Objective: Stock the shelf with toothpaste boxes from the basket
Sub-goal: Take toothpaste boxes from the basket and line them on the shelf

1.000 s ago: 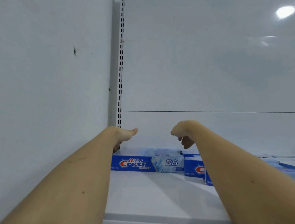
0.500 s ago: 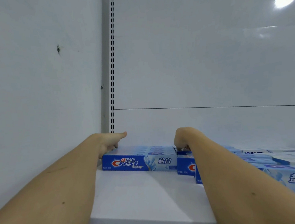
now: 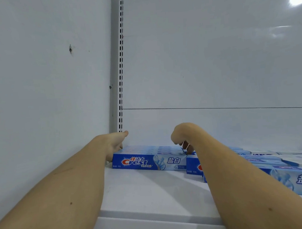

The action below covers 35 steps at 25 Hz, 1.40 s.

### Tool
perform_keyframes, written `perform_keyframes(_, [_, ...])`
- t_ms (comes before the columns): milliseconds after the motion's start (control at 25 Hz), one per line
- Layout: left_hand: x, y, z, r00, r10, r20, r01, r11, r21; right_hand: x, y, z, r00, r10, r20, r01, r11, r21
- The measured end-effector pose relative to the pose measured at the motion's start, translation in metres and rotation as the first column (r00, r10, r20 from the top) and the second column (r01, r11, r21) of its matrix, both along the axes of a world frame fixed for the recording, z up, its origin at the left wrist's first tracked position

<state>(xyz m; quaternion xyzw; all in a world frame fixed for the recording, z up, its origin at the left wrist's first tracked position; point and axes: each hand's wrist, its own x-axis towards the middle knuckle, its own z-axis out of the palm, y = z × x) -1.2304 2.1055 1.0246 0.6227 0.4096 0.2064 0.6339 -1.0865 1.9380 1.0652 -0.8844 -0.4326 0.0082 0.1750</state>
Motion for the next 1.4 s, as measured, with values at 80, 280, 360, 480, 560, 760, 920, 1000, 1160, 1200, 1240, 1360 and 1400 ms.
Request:
perform_keyframes(80, [0.001, 0.002, -0.001, 1.0, -0.003, -0.01, 0.003, 1.0, 0.003, -0.003, -0.001, -0.002, 1.0, -0.009, 0.025, 0.011, 0.998, -0.069])
perform_keyframes(280, [0.002, 0.001, 0.003, 0.997, 0.032, -0.065, -0.028, 0.998, 0.051, -0.001, -0.002, 0.001, 0.996, -0.054, 0.071, 0.043, 0.988, 0.146])
perform_keyframes(360, [0.002, 0.001, 0.01, 0.975, 0.127, -0.181, -0.062, 0.942, 0.33, 0.0, -0.004, 0.005, 0.991, -0.067, 0.112, 0.018, 0.918, 0.397])
perform_keyframes(480, [0.008, -0.021, 0.033, 0.992, 0.129, -0.012, -0.08, 0.685, 0.725, -0.007, -0.027, 0.004, 0.992, 0.005, 0.127, -0.069, 0.86, 0.506])
perform_keyframes(560, [0.015, -0.058, 0.047, 0.993, -0.006, 0.117, -0.091, 0.593, 0.8, -0.006, -0.054, -0.003, 0.988, 0.056, 0.143, -0.117, 0.88, 0.46])
perform_keyframes(760, [0.036, -0.163, 0.031, 0.973, -0.166, -0.16, 0.228, 0.577, 0.785, 0.035, -0.149, -0.007, 0.985, 0.025, 0.172, -0.083, 0.937, 0.339])
perform_keyframes(920, [0.043, -0.22, 0.001, 0.974, -0.094, -0.204, 0.212, 0.685, 0.697, 0.065, -0.225, -0.009, 0.994, -0.056, 0.097, 0.022, 0.945, 0.327])
perform_keyframes(1000, [0.046, -0.237, -0.01, 0.993, -0.054, -0.101, 0.105, 0.766, 0.634, 0.073, -0.255, -0.013, 0.996, -0.084, 0.015, 0.076, 0.949, 0.305])
perform_keyframes(1160, [0.047, -0.258, -0.019, 0.997, -0.056, -0.045, 0.071, 0.866, 0.495, 0.079, -0.282, -0.025, 0.987, -0.055, -0.151, 0.097, 0.954, 0.285])
perform_keyframes(1200, [0.048, -0.262, -0.019, 0.998, -0.053, -0.04, 0.066, 0.871, 0.486, 0.078, -0.284, -0.027, 0.98, -0.015, -0.201, 0.076, 0.952, 0.296])
perform_keyframes(1240, [0.049, -0.264, -0.019, 0.998, -0.042, -0.036, 0.054, 0.872, 0.486, 0.077, -0.283, -0.029, 0.966, 0.028, -0.255, 0.056, 0.947, 0.315])
perform_keyframes(1360, [0.057, -0.265, -0.016, 0.999, -0.02, -0.027, 0.03, 0.873, 0.486, 0.072, -0.277, -0.033, 0.943, 0.078, -0.324, 0.018, 0.959, 0.283])
perform_keyframes(1400, [0.059, -0.264, -0.016, 0.999, -0.026, -0.025, 0.035, 0.877, 0.479, 0.071, -0.274, -0.033, 0.942, 0.077, -0.327, 0.005, 0.97, 0.245])
